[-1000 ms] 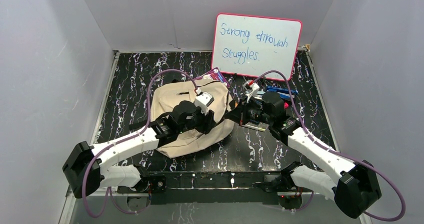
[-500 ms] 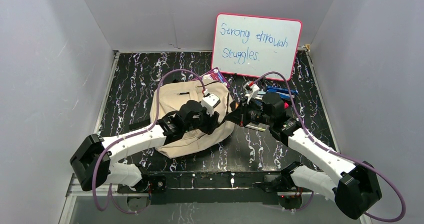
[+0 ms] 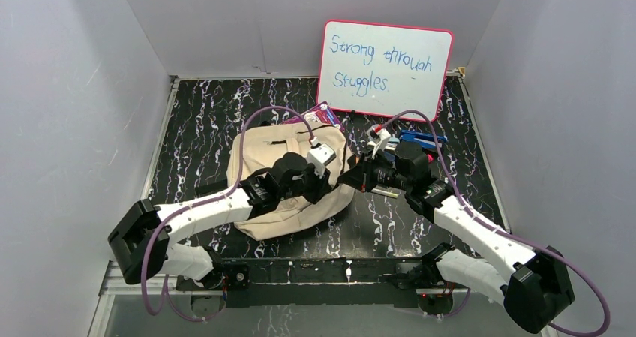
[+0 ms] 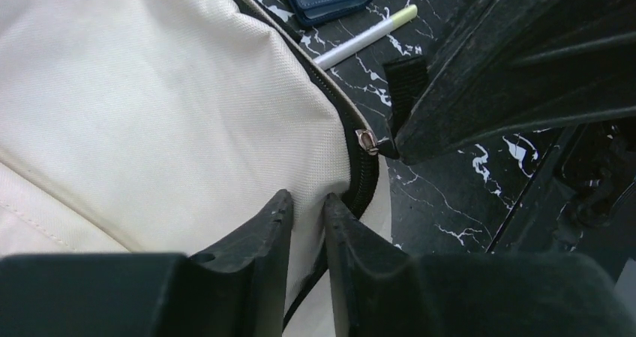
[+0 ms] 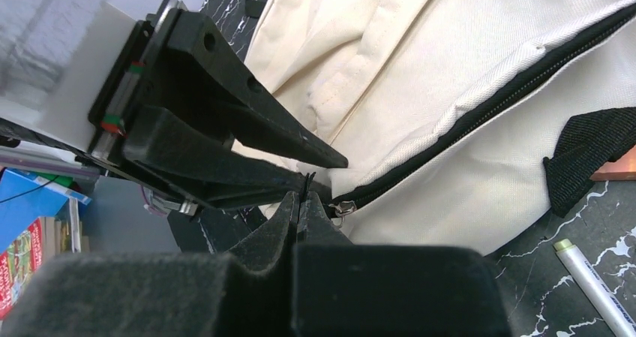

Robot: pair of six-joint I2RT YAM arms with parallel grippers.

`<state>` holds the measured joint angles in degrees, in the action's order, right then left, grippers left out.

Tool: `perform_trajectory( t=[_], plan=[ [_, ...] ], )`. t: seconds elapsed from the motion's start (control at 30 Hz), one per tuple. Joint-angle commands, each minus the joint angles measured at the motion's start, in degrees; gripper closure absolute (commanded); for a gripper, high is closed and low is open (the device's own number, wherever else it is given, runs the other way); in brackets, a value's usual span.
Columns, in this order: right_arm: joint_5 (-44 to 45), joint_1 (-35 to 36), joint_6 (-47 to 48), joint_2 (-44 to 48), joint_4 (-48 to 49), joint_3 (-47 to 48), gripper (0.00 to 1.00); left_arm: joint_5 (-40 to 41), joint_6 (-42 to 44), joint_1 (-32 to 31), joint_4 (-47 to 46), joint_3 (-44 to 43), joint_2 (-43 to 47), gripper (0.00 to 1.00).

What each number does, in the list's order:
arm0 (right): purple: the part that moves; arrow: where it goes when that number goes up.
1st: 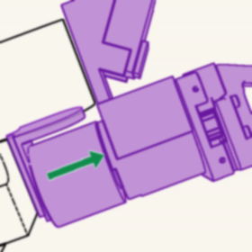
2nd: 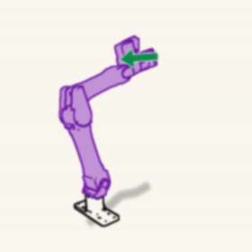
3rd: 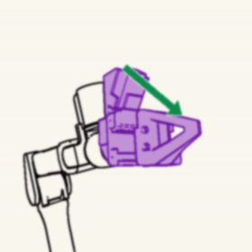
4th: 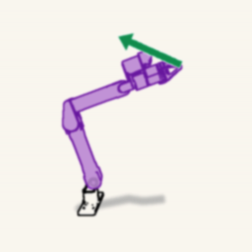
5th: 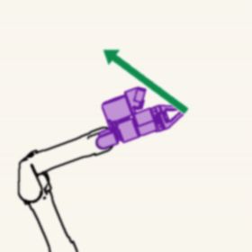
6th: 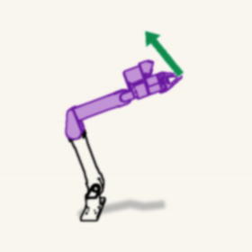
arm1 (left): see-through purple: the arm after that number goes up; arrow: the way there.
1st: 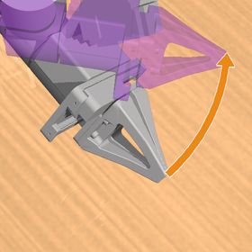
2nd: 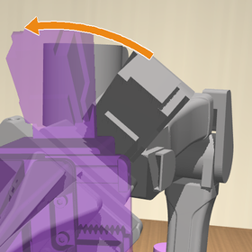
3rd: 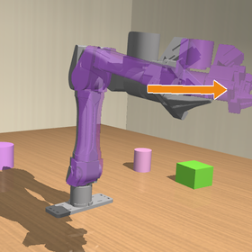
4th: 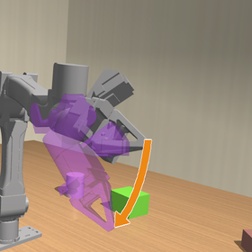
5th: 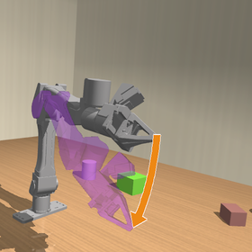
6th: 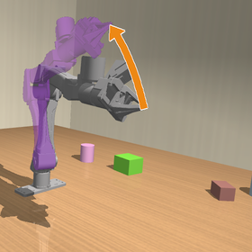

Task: Pack the student bag
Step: Unzip the student bag at the center of the board.

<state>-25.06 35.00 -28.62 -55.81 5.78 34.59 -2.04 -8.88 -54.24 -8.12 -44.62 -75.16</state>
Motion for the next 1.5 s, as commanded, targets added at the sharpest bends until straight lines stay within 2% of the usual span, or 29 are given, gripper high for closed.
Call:
perform_trajectory(
  t=[0.0,0.03,0.07,0.17,0.3,0.4,0.5,0.67,1.0,1.13,1.23,1.27,1.33,1.37,1.4,1.47],
  plan=[
    [-0.01,0.27,-0.76,2.05,1.53,0.31,1.00,-0.80,0.00,-0.52,-0.92,-1.24,-1.55,0.90],
    [0.79,0.28,-0.47,2.20,0.99,0.44,1.00,-0.85,-0.14,-0.52,-0.59,-1.45,-1.83,0.99],
    [1.90,0.32,-0.21,2.31,0.35,0.60,1.00,-0.87,-0.25,-0.52,-0.32,-1.59,-1.91,1.00],
    [7.90,0.31,1.08,2.71,-2.67,1.60,1.00,-1.39,-0.58,-0.52,0.64,-1.33,-1.13,1.00],
    [20.72,0.32,3.77,1.22,-9.24,4.83,1.00,-2.51,-1.02,-0.52,2.09,0.63,2.21,1.00],
    [28.00,0.24,6.33,-1.56,-10.06,7.25,1.00,-4.46,-1.67,-0.52,3.69,1.96,4.35,1.00],
    [31.18,0.04,8.56,-5.33,-9.87,10.16,1.00,-6.95,-2.27,-0.73,5.98,2.70,5.62,1.00],
    [33.59,-0.58,10.73,-11.10,-7.84,14.04,1.00,-8.24,-2.84,-1.38,11.00,3.21,8.30,1.00],
    [33.56,-4.57,13.50,-20.41,0.58,16.71,1.00,-4.76,-6.36,-1.77,19.17,3.54,15.37,1.00],
    [31.29,-6.80,14.24,-23.93,3.83,18.04,1.00,-1.49,-9.05,-1.83,23.01,3.32,18.66,1.00],
    [27.99,-7.70,15.12,-25.75,4.27,20.24,1.00,4.99,-12.18,-1.78,26.65,2.95,21.62,1.00],
    [26.00,-7.75,15.76,-25.83,4.33,20.68,1.00,6.81,-12.92,-1.76,27.75,2.74,22.52,0.98],
    [18.45,-7.69,16.61,-25.35,5.10,20.75,1.00,9.22,-13.95,-1.84,29.23,1.96,23.77,0.75],
    [14.99,-7.67,16.74,-24.75,5.19,20.59,1.00,9.78,-14.15,-1.78,29.40,1.50,24.15,0.67],
    [11.31,-7.60,16.40,-24.31,5.28,20.29,1.00,9.83,-14.41,-1.79,29.34,0.88,24.17,0.61],
    [6.71,-7.11,15.48,-23.19,4.96,19.06,1.00,8.93,-14.38,-1.82,28.58,-1.53,23.31,0.55]
  ],
)
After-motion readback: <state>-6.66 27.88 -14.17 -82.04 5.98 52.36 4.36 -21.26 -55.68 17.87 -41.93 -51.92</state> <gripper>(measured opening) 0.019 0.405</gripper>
